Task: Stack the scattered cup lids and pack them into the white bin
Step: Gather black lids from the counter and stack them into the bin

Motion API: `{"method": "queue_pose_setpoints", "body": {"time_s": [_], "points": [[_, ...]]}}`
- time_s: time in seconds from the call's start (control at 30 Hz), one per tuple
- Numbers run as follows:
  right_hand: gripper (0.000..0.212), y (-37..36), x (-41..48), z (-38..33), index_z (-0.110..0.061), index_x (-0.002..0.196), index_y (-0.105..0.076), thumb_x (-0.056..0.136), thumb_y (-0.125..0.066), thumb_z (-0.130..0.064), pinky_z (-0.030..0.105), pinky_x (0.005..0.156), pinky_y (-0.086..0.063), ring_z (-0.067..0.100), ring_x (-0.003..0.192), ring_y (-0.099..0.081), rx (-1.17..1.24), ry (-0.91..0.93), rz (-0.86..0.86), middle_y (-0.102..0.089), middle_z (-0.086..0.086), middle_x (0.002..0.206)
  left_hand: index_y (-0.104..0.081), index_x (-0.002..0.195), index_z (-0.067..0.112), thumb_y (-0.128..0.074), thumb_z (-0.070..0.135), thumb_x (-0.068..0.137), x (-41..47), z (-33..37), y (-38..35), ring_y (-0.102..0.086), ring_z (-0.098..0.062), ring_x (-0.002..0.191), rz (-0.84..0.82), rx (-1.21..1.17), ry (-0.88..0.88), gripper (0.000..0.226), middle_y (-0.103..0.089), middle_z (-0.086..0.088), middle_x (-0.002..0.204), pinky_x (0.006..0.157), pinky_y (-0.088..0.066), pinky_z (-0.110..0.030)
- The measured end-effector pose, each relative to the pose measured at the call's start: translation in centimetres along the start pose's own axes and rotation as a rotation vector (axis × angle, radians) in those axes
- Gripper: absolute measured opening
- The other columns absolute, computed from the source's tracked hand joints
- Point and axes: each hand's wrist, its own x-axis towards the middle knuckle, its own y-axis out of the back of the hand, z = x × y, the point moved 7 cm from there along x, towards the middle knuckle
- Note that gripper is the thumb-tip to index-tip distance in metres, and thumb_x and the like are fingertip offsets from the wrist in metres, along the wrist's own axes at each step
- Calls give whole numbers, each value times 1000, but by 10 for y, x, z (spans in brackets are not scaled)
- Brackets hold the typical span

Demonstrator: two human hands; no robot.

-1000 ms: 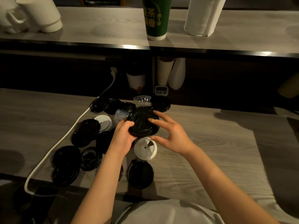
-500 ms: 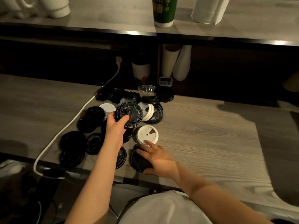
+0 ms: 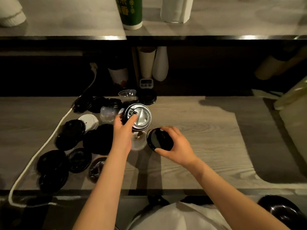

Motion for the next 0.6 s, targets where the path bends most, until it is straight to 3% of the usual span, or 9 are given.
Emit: {"method": "queue_pose_setpoints", "body": {"time_s": [0.13, 0.23, 0.37, 0.5, 0.6], "points": [[73, 61, -7, 28, -18, 132, -48, 69, -81, -34, 19, 96, -39, 4, 113, -46, 14, -119, 181, -49, -6, 125, -45, 122, 17, -61, 9, 88, 3, -9, -56, -59, -25, 112, -62, 37, 16, 38, -60, -9, 121, 100, -46, -48], [70, 106, -23, 53, -21, 133, -47, 71, -80, -32, 15, 93, -35, -1, 112, -42, 26, -192, 297, -45, -14, 122, -47, 115, 23, -62, 11, 88, 0, -15, -96, -59, -21, 110, -97, 113, -10, 33, -62, -2, 113, 97, -47, -41], [69, 171, -51, 85, -20, 132, -47, 72, -80, -28, 20, 96, -39, 6, 117, -45, 29, -222, 450, -47, -9, 124, -51, 100, 26, -62, 9, 87, -15, -20, -161, -59, -18, 104, -192, 138, -21, 24, -61, 0, 107, 101, -45, -40], [66, 241, -82, 114, -19, 131, -48, 74, -79, -26, 25, 100, -38, 11, 122, -44, -2, -219, 555, -47, -8, 128, -45, 116, 20, -61, 11, 88, -40, -35, -235, -55, -22, 113, -298, 171, -17, 34, -56, -8, 121, 103, -43, -40], [65, 295, -104, 135, -19, 130, -49, 72, -76, -35, 22, 97, -32, 12, 120, -41, -77, -217, 623, -45, -13, 123, -46, 116, 19, -61, 12, 88, -65, -48, -292, -56, -21, 111, -356, 186, -30, 33, -58, -6, 116, 100, -45, -38]]}}
